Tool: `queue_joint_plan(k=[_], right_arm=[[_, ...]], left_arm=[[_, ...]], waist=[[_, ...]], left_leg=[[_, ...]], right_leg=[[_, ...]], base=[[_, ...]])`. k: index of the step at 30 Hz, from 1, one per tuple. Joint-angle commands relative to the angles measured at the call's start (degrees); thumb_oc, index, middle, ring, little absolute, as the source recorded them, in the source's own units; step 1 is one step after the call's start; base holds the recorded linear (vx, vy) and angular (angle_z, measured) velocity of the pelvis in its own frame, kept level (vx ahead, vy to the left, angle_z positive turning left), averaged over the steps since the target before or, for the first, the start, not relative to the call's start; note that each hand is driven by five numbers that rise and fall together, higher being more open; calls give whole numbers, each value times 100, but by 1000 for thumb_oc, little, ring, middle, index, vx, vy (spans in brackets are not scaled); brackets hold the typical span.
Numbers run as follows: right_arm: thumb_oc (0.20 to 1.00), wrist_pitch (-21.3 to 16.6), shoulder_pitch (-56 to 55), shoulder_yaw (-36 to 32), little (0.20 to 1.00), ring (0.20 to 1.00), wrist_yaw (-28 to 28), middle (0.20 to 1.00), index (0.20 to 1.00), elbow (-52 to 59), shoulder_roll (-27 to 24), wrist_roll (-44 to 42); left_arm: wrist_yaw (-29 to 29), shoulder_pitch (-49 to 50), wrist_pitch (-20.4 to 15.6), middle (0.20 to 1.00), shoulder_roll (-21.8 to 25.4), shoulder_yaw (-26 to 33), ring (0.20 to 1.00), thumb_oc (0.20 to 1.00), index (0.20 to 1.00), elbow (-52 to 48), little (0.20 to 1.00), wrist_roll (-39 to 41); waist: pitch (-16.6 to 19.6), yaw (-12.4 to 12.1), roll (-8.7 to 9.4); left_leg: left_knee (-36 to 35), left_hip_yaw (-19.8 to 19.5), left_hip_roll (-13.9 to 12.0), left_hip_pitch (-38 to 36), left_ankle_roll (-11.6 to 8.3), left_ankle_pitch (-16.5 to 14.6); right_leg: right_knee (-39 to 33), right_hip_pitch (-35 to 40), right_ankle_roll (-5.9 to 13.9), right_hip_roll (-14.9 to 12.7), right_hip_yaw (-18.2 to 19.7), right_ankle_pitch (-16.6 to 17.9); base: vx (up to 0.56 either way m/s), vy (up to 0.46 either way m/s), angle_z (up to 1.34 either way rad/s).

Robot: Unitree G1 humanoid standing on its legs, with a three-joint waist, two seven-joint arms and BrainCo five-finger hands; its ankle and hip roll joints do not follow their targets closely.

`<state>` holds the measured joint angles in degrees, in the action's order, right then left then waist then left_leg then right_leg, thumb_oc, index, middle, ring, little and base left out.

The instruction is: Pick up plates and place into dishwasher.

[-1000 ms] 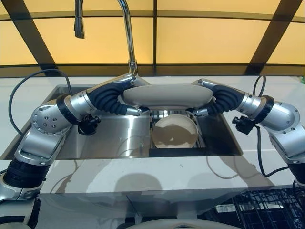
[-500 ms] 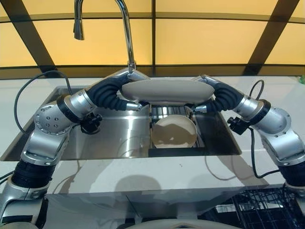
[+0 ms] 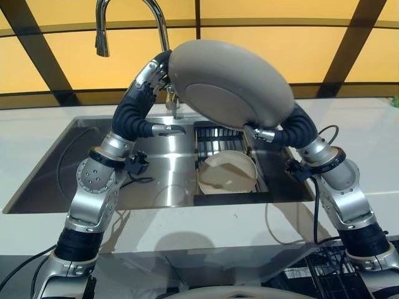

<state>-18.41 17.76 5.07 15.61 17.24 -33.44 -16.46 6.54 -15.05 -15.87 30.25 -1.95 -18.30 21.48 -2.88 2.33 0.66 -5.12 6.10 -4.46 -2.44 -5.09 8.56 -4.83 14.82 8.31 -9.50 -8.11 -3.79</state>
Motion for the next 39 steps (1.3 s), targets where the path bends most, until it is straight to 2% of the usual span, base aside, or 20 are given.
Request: queue_joint_plan(k=[1, 8, 14, 18, 21, 23, 26, 27, 30, 31, 36, 39], right_arm=[[200, -351, 128, -437, 200, 200, -186, 200, 200, 286, 167, -414], [200, -287, -19, -581, 200, 200, -311, 200, 200, 331, 134, -358], [200, -302, -159, -864, 200, 200, -1024, 200, 200, 215, -51, 245], [200, -233, -534, -1367, 200, 200, -1345, 200, 200, 176, -304, 504], [200, -160, -754, -1759, 200, 200, -1471, 200, 200, 171, -552, 470], [200, -158, -833, -1961, 200, 200, -1533, 200, 200, 132, -668, 471], [200, -12, -644, -1959, 200, 200, -1627, 200, 200, 6, -834, 385], [200, 10, -584, -1903, 200, 200, -1623, 200, 200, -15, -852, 327], [200, 9, -740, -1923, 200, 200, -1677, 200, 200, -35, -824, 393], [200, 30, -865, -1976, 200, 200, -1684, 200, 200, -20, -777, 427], [200, 169, -1078, -2059, 200, 200, -1669, 200, 200, -69, -729, 456], [200, 219, -1195, -2079, 200, 200, -1687, 200, 200, -160, -699, 482]], left_arm=[[-458, -85, -531, 1000, 129, 605, 1000, 1000, 1000, 321, 1000, 128], [-694, 127, -713, 1000, 158, 971, 1000, 1000, 1000, 304, 1000, 235], [-803, 263, -700, 1000, 178, 1103, 1000, 1000, 1000, 357, 1000, 360], [-608, 517, -607, 1000, 196, 1287, 1000, 1000, 1000, 428, 1000, 526], [-505, 648, -585, 1000, 249, 1429, 1000, 1000, 1000, 470, 1000, 522], [-477, 716, -618, 1000, 284, 1529, 1000, 1000, 1000, 494, 1000, 635], [-575, 769, -614, 1000, 327, 1633, 1000, 1000, 1000, 518, 1000, 652], [-659, 791, -603, 1000, 332, 1661, 1000, 1000, 1000, 516, 1000, 579], [-612, 798, -576, 1000, 354, 1666, 1000, 1000, 1000, 487, 1000, 577], [-528, 823, -575, 1000, 336, 1679, 1000, 1000, 1000, 497, 1000, 544], [-494, 730, -488, 1000, 431, 1574, 1000, 1000, 1000, 607, 1000, 398], [-430, 718, -468, 1000, 529, 1570, 1000, 1000, 1000, 680, 1000, 415]], waist=[[156, -89, 100], [172, -106, 99], [173, -58, 100], [165, 96, 136], [122, 247, 178], [91, 300, 199], [41, 275, 201], [21, 270, 188], [19, 334, 136], [9, 439, 119], [-47, 653, 119], [-159, 759, 157]], left_leg=[[94, 34, -199, -603, 16, -839], [88, 17, -219, -576, -5, -818], [87, 65, -270, -583, -33, -805], [173, 223, -320, -629, -53, -844], [529, 301, -273, -576, -43, -1003], [855, 168, -207, -464, -29, -1127], [1133, -500, -71, -364, 20, -1313], [1130, -599, -19, -345, 58, -1315], [923, -566, 29, -432, 121, -1429], [849, -473, -14, -492, 125, -1430], [783, -361, 165, -589, 247, -1574], [856, -279, 292, -647, 311, -1743]], right_leg=[[17, -803, -95, 81, 214, 692], [18, -820, -117, 97, 189, 685], [10, -827, -132, 134, 208, 687], [30, -893, -129, 163, 328, 710], [54, -975, -145, 190, 546, 763], [76, -1051, -163, 198, 801, 837], [146, -1178, -162, 212, 1292, 893], [194, -1238, -159, 221, 1432, 918], [286, -1364, -48, 146, 1555, 904], [343, -1452, 19, 83, 1595, 929], [578, -1814, 258, -169, 1767, 1060], [644, -2057, 380, -398, 1761, 1287]], base=[[0, 0, 0], [0, 0, 0], [1, -6, 0], [-10, -41, -1], [-34, -19, -14], [-30, 40, -34], [-37, 114, -65], [-61, 147, -107], [-39, 178, -105], [-16, 208, -46], [-45, 179, -21], [-52, 121, -23]])
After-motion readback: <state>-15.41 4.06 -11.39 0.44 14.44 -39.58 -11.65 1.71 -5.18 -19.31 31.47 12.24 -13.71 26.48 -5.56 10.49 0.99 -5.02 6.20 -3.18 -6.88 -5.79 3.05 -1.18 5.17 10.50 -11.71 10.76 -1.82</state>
